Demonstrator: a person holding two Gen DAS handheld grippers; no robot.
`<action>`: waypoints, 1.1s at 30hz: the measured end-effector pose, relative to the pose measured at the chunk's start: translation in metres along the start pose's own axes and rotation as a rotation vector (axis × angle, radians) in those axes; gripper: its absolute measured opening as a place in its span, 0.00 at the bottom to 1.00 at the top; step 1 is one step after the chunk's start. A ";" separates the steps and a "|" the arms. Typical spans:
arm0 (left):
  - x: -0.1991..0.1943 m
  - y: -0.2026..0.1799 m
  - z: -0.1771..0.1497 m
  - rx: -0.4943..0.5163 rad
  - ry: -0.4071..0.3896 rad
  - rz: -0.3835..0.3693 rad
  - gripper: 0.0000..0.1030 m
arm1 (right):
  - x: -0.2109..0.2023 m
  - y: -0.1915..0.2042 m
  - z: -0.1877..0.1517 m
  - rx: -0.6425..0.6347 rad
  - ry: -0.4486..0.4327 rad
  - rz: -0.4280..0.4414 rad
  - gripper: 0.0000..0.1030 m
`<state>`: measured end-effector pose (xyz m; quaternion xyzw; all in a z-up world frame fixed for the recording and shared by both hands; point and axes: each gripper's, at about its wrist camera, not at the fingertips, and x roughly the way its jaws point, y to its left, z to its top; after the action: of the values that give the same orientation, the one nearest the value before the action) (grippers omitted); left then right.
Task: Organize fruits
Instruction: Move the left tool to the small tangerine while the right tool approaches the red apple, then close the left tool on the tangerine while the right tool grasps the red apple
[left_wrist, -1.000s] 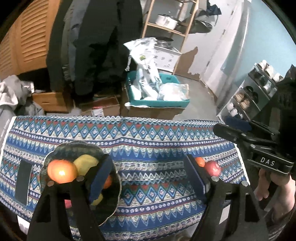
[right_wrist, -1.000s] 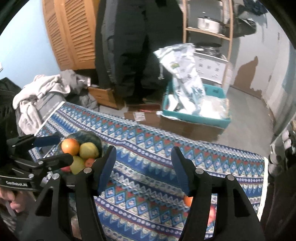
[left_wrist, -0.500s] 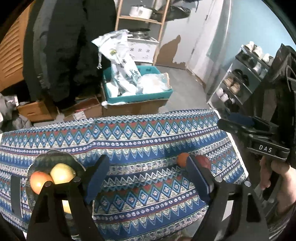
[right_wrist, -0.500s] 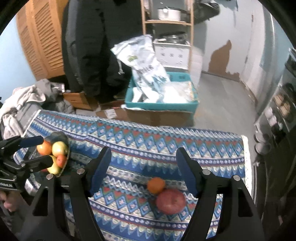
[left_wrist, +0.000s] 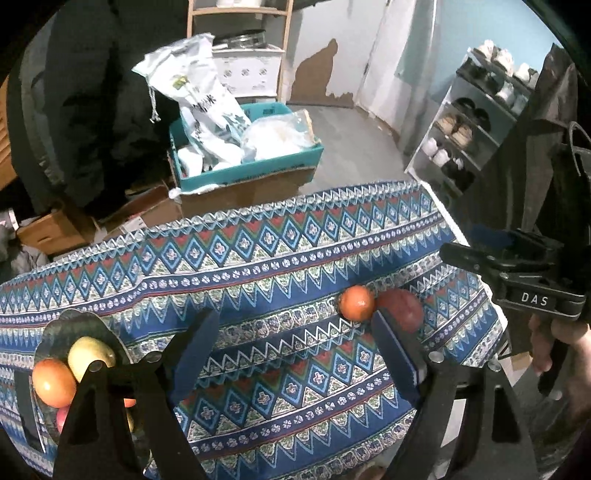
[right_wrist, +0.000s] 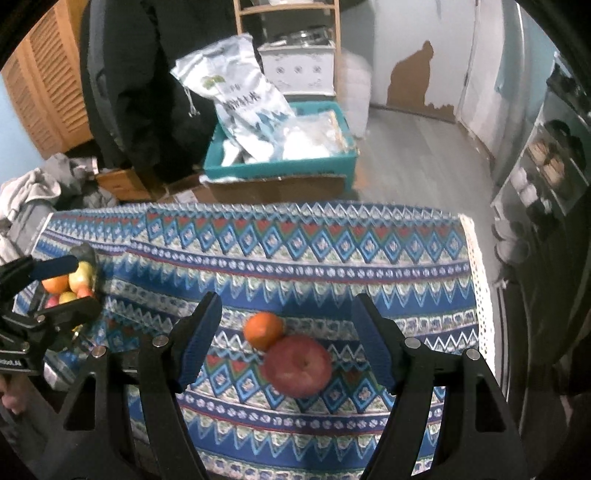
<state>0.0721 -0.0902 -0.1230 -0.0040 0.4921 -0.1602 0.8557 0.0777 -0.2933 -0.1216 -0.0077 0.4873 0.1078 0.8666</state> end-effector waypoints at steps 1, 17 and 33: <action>0.005 -0.001 0.000 0.002 0.009 -0.001 0.84 | 0.006 -0.002 -0.002 0.002 0.019 0.001 0.74; 0.073 -0.007 -0.012 0.050 0.132 0.035 0.84 | 0.090 -0.014 -0.041 0.006 0.253 0.018 0.75; 0.103 -0.010 -0.012 0.039 0.173 0.036 0.84 | 0.139 -0.008 -0.056 0.015 0.365 0.061 0.75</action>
<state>0.1069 -0.1259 -0.2139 0.0353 0.5608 -0.1537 0.8128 0.1014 -0.2824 -0.2693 -0.0059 0.6373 0.1273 0.7600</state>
